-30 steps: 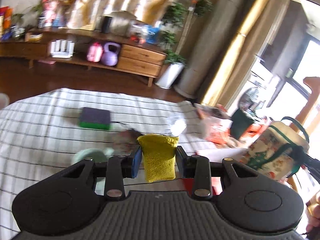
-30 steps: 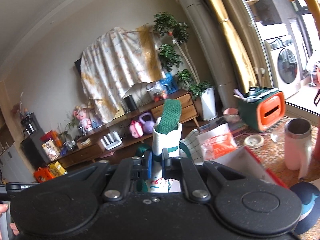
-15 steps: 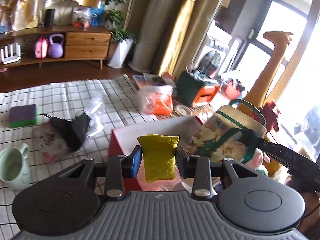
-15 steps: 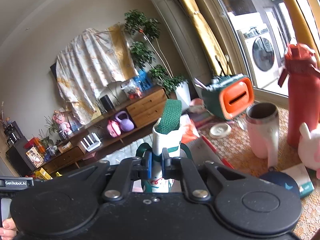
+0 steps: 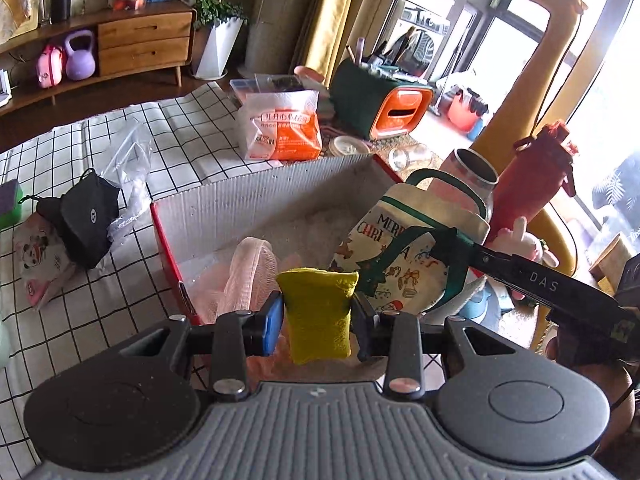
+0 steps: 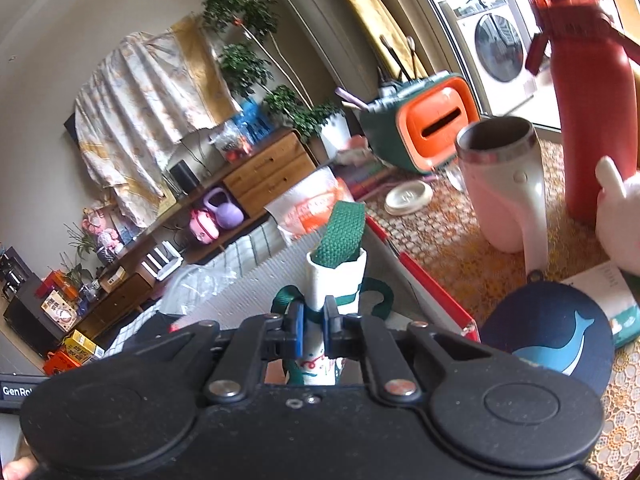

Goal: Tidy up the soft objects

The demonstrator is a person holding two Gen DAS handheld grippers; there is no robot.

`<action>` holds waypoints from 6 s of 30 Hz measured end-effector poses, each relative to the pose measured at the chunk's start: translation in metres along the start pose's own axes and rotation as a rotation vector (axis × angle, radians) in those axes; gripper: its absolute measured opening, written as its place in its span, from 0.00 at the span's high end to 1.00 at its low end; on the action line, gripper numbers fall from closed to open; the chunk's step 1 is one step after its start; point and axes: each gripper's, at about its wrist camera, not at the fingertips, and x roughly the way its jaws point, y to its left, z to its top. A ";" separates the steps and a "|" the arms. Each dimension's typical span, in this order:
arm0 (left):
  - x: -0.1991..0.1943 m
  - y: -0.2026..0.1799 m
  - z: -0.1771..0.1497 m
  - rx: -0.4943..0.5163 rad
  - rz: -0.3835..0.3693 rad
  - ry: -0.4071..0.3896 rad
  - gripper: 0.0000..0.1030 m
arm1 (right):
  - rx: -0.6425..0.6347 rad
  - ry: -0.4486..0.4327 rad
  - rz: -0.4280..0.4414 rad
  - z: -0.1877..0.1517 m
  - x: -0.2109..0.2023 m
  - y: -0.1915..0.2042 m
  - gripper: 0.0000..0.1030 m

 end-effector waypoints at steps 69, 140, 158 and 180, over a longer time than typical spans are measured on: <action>-0.027 0.037 -0.014 0.005 0.074 -0.079 0.30 | -0.265 0.060 -0.065 -0.023 -0.038 0.074 0.33; -0.019 0.376 0.045 0.324 0.215 -0.074 0.01 | -0.489 0.378 0.139 -0.072 0.150 0.263 0.19; 0.079 0.406 0.078 0.489 0.160 0.071 0.01 | -0.469 0.402 0.052 -0.080 0.225 0.268 0.38; 0.081 0.409 0.073 0.433 0.195 -0.037 0.32 | -0.429 0.338 -0.030 -0.090 0.231 0.257 0.96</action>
